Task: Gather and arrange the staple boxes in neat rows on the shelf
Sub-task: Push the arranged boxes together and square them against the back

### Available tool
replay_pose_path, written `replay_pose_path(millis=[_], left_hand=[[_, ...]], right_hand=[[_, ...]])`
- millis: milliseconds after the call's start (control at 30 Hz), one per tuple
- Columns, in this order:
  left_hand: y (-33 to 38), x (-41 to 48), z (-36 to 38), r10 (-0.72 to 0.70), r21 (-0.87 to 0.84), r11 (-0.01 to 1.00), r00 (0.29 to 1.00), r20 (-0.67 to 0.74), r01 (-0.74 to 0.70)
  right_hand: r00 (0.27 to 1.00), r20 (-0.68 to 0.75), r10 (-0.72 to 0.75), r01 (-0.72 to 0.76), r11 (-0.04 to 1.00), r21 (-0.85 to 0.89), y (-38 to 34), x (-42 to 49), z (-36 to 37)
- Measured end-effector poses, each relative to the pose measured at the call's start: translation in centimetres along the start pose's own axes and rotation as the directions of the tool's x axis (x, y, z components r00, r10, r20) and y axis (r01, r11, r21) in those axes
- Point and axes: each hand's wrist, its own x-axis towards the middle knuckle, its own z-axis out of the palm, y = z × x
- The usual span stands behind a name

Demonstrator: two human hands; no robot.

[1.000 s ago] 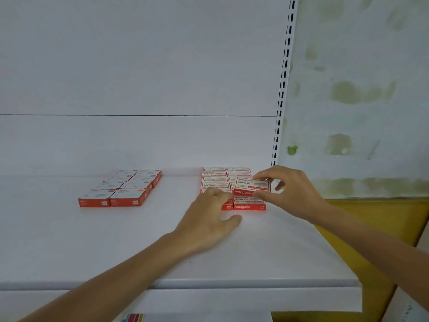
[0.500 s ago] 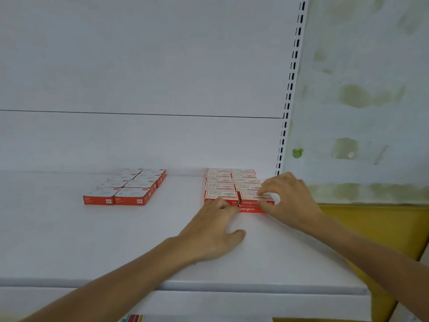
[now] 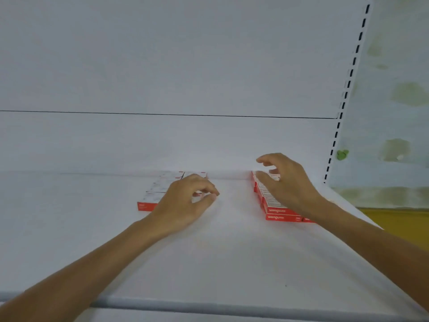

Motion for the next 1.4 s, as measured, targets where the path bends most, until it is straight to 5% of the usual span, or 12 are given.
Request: replay_pose_path(millis=[133, 300, 467, 567, 700, 1000, 1400], left_hand=[[-5.5, 0.7, -4.9, -0.121, 0.078, 0.989, 0.989, -0.079, 0.127], [-10.7, 2.0, -7.3, -0.381, 0.17, 0.914, 0.923, 0.047, 0.369], [-12.6, 2.3, -7.4, -0.423, 0.089, 0.906, 0.889, 0.176, 0.413], [-12.7, 2.9, -6.8, -0.423, 0.179, 0.903, 0.879, 0.22, 0.389], [-13.5, 3.4, -6.2, -0.394, 0.255, 0.905, 0.896, 0.205, 0.34], [-14.0, 3.4, -6.5, -0.293, 0.219, 0.944, 0.933, 0.207, 0.248], [-14.3, 3.8, -6.0, -0.329, 0.247, 0.931, 0.913, 0.239, 0.271]], right_hand=[[0.972, 0.222, 0.069, -0.064, 0.997, -0.031, -3.6, 3.0, 4.6], [0.923, 0.282, 0.262, -0.267, 0.964, -0.021, -5.8, 5.1, 9.0], [0.838, 0.327, 0.438, -0.474, 0.88, 0.037, -5.8, 6.8, 13.2], [0.827, 0.272, 0.493, -0.53, 0.844, 0.084, -5.7, 7.4, 14.8], [0.85, 0.18, 0.496, -0.514, 0.855, 0.073, -5.2, 7.3, 16.0], [0.882, 0.225, 0.414, -0.448, 0.885, 0.129, -4.9, 7.0, 15.4], [0.892, 0.267, 0.366, -0.41, 0.903, 0.13, -4.6, 7.1, 15.5]])
